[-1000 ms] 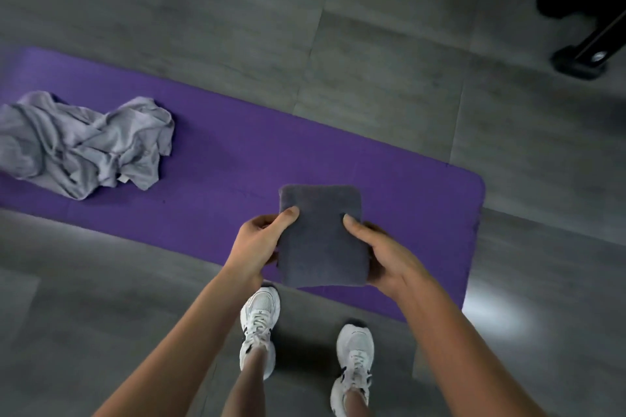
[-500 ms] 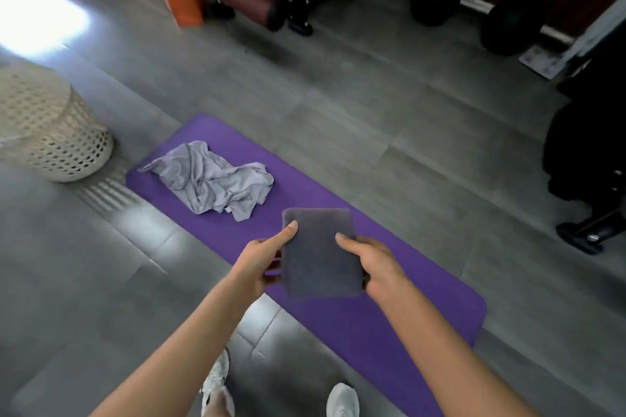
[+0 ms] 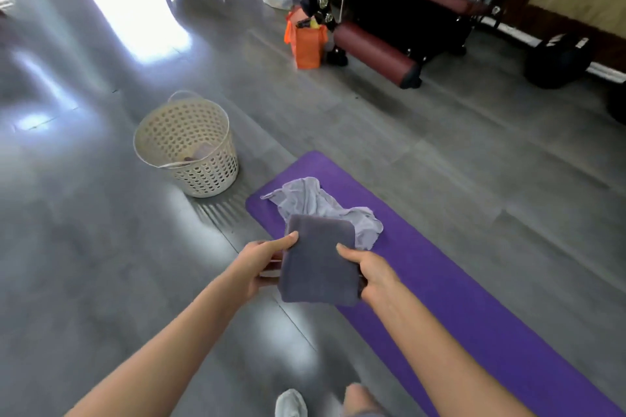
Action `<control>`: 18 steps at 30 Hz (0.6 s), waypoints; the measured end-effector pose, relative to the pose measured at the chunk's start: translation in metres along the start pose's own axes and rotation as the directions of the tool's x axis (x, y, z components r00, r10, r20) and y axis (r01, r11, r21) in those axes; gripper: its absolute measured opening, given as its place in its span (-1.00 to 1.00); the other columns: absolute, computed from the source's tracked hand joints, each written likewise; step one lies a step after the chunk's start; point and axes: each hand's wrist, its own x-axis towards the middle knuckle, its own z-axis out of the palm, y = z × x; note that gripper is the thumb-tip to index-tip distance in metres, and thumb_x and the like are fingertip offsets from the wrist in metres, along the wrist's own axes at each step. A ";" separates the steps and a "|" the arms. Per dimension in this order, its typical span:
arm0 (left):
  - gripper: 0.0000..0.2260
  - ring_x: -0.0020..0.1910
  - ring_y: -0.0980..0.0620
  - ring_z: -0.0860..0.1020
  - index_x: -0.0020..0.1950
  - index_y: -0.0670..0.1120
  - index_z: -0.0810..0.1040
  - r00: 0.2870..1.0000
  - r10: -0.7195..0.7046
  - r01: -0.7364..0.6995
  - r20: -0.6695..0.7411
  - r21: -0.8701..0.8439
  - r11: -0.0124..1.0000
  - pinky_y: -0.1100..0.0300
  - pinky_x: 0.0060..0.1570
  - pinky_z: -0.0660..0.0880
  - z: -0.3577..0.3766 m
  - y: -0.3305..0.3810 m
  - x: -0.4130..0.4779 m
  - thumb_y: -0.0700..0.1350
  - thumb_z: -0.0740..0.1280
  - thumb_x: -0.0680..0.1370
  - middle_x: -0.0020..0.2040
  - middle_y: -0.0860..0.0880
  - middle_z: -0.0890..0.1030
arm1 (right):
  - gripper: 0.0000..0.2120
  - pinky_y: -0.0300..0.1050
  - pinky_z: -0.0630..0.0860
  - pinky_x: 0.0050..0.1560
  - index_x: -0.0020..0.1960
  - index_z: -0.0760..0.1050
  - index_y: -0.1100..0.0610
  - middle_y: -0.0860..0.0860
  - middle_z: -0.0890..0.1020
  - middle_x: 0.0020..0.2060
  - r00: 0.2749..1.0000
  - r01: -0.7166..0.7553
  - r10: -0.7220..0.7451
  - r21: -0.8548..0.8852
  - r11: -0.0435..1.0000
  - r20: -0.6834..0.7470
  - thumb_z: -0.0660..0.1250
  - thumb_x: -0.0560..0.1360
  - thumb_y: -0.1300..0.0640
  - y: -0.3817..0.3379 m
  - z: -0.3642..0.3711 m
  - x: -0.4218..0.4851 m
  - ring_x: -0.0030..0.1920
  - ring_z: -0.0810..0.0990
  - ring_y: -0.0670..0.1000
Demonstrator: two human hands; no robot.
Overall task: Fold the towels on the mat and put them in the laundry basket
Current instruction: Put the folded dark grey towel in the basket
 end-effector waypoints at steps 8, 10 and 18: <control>-0.66 -0.21 -0.06 0.58 -0.01 -0.17 0.60 0.999 0.005 -0.007 -0.050 -0.041 0.999 0.13 -0.18 0.51 -0.127 0.095 0.095 0.06 0.46 0.40 -0.17 -0.10 0.62 | -0.79 -0.04 0.59 -0.19 -0.01 0.61 0.24 0.13 0.70 -0.13 1.000 0.021 -0.021 0.016 1.000 0.004 0.48 0.39 0.18 -0.054 0.156 0.093 -0.12 0.67 0.13; -0.70 -0.22 -0.04 0.60 -0.04 -0.16 0.60 0.997 0.013 -0.018 -0.073 -0.069 0.997 0.17 -0.25 0.53 -0.155 0.125 0.124 0.05 0.46 0.42 -0.18 -0.10 0.64 | -0.74 -0.01 0.60 -0.15 0.03 0.60 0.24 0.14 0.70 -0.09 0.999 0.012 -0.013 0.014 1.000 0.032 0.49 0.38 0.16 -0.077 0.194 0.125 -0.06 0.67 0.15; -0.75 -0.13 -0.04 0.44 -0.12 -0.15 0.63 0.986 0.001 -0.014 -0.169 -0.077 0.997 0.20 -0.23 0.30 -0.285 0.230 0.246 0.02 0.48 0.39 -0.15 -0.14 0.56 | -0.72 -0.14 0.58 -0.33 0.08 0.53 0.33 0.15 0.69 -0.13 0.993 -0.028 0.033 -0.045 0.999 0.116 0.43 0.43 0.21 -0.153 0.351 0.252 -0.20 0.67 0.10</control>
